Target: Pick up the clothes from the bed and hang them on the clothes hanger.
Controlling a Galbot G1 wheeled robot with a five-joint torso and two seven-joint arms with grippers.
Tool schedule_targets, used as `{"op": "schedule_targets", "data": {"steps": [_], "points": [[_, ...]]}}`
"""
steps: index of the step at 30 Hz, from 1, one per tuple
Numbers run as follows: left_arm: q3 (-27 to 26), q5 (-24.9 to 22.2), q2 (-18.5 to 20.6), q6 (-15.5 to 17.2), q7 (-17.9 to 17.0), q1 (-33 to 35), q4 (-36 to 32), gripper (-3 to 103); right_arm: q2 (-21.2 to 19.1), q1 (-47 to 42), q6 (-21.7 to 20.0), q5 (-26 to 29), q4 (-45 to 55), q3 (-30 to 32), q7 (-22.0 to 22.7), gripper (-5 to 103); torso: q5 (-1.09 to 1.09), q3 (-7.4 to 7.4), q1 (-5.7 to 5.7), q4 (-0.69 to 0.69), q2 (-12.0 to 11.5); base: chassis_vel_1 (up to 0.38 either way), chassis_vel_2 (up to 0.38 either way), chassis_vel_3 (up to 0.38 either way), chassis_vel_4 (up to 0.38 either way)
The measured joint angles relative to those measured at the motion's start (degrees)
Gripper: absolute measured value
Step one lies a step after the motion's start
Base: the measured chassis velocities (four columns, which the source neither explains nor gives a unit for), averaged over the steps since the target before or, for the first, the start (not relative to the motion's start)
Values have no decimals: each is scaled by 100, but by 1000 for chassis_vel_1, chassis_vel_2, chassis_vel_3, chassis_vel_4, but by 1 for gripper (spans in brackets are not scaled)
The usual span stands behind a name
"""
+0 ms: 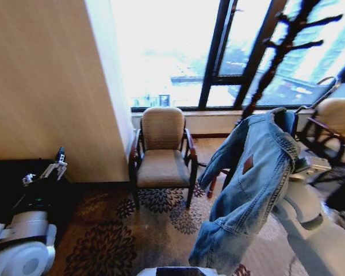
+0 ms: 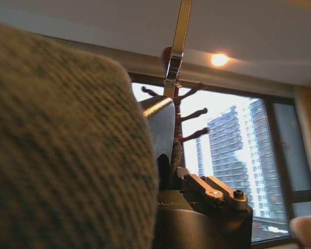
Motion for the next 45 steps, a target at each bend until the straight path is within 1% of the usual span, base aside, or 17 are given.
{"op": "schedule_targets", "data": {"steps": [23, 27, 34, 41, 45], "points": [[41, 41, -59, -28, -14, 64, -4, 100, 29, -113, 156, 2, 83, -51, -171, 20, 1, 0, 0, -2, 0, -117, -112, -111, -111], [29, 45, -30, -28, -26, 50, -4, 100, 41, -99, 162, 1, 83, -84, -184, 20, 1, 0, -1, 2, 0, 0, 0, 0, 0], [87, 82, 35, -108, -23, -25, 6, 100, 58, -87, 206, 26, 29, -113, -249, 20, 0, 1, 0, 1, 0, 0, 0, 0, 0], [145, 111, 93, -229, 59, -90, 181, 100, 89, -51, 280, 112, -81, -172, -298, 20, 1, 0, -1, 0, 0, 0, 0, 0, 0], [183, 116, 117, -241, 61, -137, 264, 100, 103, 8, 348, 130, -153, -202, -310, 20, 0, 0, 0, 0, 0, 0, 0, 0, 0]]}}
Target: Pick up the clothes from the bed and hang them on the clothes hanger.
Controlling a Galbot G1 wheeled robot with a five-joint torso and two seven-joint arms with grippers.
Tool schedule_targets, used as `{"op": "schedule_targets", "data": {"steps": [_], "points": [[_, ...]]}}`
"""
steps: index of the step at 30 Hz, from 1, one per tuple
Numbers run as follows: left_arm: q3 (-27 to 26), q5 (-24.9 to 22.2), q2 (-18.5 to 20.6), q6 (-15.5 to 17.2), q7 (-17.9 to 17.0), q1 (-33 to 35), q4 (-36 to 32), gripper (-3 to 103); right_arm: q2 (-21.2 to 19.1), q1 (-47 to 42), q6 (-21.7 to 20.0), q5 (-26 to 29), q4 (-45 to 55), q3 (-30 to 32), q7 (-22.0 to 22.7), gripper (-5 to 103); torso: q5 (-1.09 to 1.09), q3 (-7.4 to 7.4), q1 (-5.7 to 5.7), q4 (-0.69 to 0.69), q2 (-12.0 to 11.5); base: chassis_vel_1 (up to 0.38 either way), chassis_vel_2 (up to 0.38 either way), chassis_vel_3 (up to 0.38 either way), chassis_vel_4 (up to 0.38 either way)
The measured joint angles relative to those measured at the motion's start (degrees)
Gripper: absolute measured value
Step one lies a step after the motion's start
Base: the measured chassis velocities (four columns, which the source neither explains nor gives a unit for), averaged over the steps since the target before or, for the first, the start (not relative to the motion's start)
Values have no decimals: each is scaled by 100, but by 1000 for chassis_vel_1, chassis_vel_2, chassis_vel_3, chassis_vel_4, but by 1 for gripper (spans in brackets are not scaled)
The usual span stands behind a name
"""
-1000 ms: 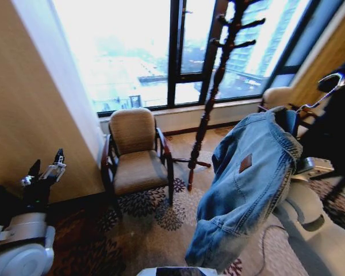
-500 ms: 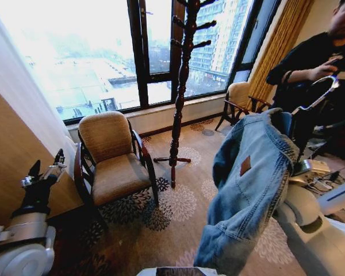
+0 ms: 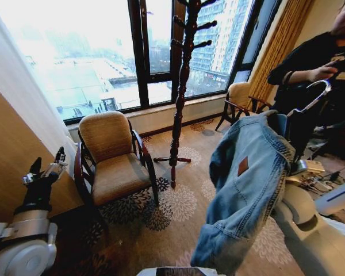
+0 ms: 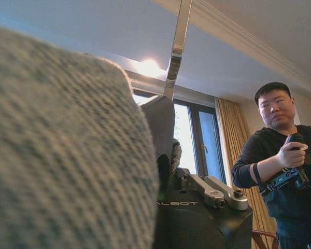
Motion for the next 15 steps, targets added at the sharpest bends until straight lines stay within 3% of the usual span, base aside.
{"op": "schedule_targets", "data": {"steps": [7, 15], "points": [[37, -6, 53, -21, 14, -62, 101, 100, 11, 67, 83, -34, -99, -26, -2, 20, 0, 0, -1, -1, 0, -27, 21, 17, -25], [34, -40, 80, -31, 31, -81, 138, 100, 38, 110, 90, -53, -157, -107, -5, 20, 1, 0, -1, -1, 0, -140, 134, 122, -137]]}}
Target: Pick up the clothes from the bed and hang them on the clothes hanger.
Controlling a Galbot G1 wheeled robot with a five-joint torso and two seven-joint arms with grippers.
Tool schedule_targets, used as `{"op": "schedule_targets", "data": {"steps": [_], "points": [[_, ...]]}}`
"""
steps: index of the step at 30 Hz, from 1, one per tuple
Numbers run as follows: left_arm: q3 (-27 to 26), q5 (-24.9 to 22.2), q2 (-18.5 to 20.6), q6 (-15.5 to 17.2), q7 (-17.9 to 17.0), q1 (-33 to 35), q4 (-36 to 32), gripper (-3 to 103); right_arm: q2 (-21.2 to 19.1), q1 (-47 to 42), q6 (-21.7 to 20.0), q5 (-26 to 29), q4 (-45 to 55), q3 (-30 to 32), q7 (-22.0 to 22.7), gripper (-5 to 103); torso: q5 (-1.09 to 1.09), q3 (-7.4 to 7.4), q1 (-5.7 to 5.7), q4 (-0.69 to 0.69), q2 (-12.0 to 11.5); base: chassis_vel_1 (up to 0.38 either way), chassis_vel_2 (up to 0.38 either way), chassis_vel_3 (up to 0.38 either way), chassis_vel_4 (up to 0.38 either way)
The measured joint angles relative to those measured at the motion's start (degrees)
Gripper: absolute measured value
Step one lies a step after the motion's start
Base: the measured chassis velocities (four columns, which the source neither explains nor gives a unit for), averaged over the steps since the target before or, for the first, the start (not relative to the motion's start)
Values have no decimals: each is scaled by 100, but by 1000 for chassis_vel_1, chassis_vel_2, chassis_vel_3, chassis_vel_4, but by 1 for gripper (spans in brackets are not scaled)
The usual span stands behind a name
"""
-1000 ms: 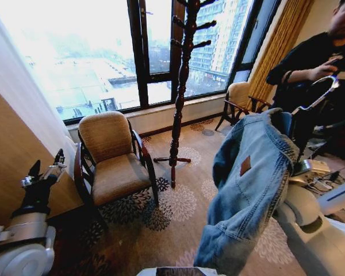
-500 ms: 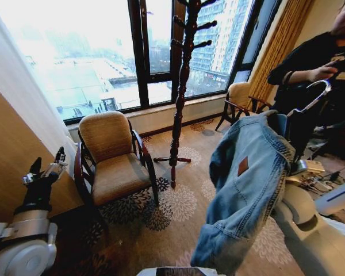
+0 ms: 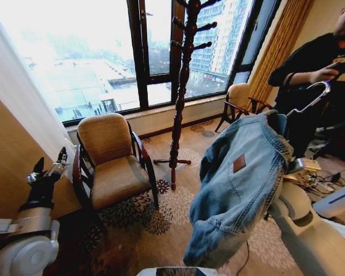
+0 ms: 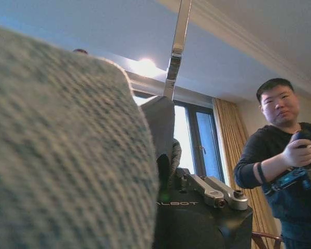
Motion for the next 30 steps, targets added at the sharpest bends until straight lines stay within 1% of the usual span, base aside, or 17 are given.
{"op": "schedule_targets", "data": {"steps": [6, 18, 30], "points": [[-41, -61, 28, -1, 0, 6, -30, 100, 6, 60, -5, 5, -19, -46, 10, 20, 0, 1, 5, 0, -1, -183, 179, 170, -185], [30, 23, -59, 0, 26, 23, -50, 100, 13, 87, -8, 10, -52, -76, 17, 20, 1, 0, 0, 0, -1, -133, 140, 145, -133], [-48, 21, -90, -5, 37, 95, -152, 100, 0, 26, -20, 37, -27, 56, 33, 20, 0, 0, 1, 2, 0, -175, 182, 183, -177]]}}
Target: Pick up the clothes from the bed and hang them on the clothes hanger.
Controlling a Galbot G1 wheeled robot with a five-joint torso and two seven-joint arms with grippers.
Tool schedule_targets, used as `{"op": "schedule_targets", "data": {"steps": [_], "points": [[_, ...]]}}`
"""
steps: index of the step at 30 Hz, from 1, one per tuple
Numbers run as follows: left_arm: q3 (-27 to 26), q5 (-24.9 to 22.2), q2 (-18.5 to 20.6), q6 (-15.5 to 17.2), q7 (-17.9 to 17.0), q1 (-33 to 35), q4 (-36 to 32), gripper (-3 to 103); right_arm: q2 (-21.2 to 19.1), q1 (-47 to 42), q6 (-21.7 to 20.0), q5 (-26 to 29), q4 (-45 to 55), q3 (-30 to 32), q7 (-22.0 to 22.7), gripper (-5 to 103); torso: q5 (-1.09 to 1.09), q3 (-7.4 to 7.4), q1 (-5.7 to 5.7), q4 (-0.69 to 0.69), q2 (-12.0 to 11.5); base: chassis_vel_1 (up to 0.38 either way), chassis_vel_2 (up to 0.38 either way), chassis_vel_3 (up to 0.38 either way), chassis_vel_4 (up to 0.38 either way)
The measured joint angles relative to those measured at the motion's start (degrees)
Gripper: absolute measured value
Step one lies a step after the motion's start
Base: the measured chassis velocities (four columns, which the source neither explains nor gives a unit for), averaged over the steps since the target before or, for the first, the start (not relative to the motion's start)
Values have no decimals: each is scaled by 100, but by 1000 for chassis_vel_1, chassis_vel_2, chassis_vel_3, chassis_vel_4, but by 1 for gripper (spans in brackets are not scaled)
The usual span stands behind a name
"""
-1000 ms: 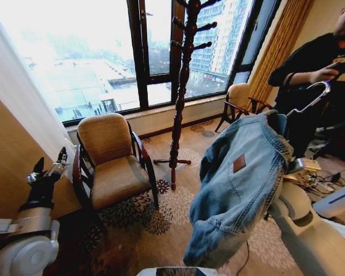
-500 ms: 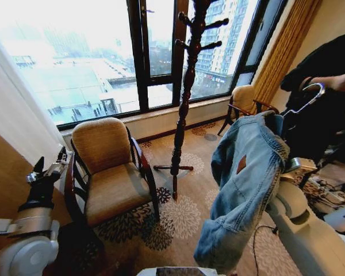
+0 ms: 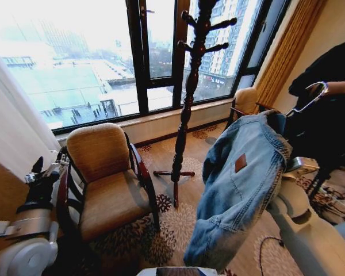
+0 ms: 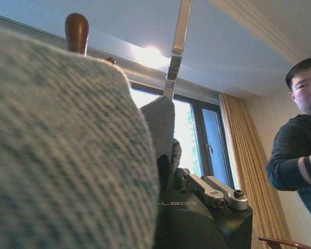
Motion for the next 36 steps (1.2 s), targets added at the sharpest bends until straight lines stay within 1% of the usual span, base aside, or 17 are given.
{"op": "schedule_targets", "data": {"steps": [4, 13, 21, 27, 28, 32, 33, 36], "points": [[18, 2, -27, -2, 6, 9, -29, 100, -17, -85, -2, 21, 51, 97, 5, 20, 0, 0, 0, -3, 0, -198, 207, 204, -189], [4, 3, -35, -13, 21, 36, -61, 100, -36, -164, -5, 73, 100, 181, 14, 20, 0, 0, 1, -2, 0, -214, 201, 205, -193], [-59, -20, -24, -53, 39, 72, -66, 100, 25, -272, -5, -2, 111, 184, 14, 20, 0, 0, 1, 0, 0, -201, 199, 193, -200], [-59, -20, -23, -56, 42, 68, -54, 100, 35, -265, -3, -25, 85, 157, 9, 20, 0, 0, 1, -2, 0, -199, 186, 192, -194], [-60, -20, -22, -58, 42, 62, -48, 100, 35, -245, -3, -27, 76, 149, 9, 20, 1, 0, 2, 1, -1, -160, 187, 204, -167], [-42, -15, -27, -59, 43, 52, -29, 100, 25, -198, -1, -27, 50, 135, 28, 20, 1, 1, 2, 0, 0, -174, 168, 176, -158], [-30, -9, -32, -58, 44, 48, -27, 100, 17, -182, -1, -31, 44, 133, 47, 20, -1, 0, 1, -2, 0, -208, 164, 182, -188], [13, 24, -51, -59, 46, 38, -23, 100, 0, -131, -3, -36, 21, 131, 64, 20, 0, 1, 4, -2, 0, -149, 127, 141, -130]]}}
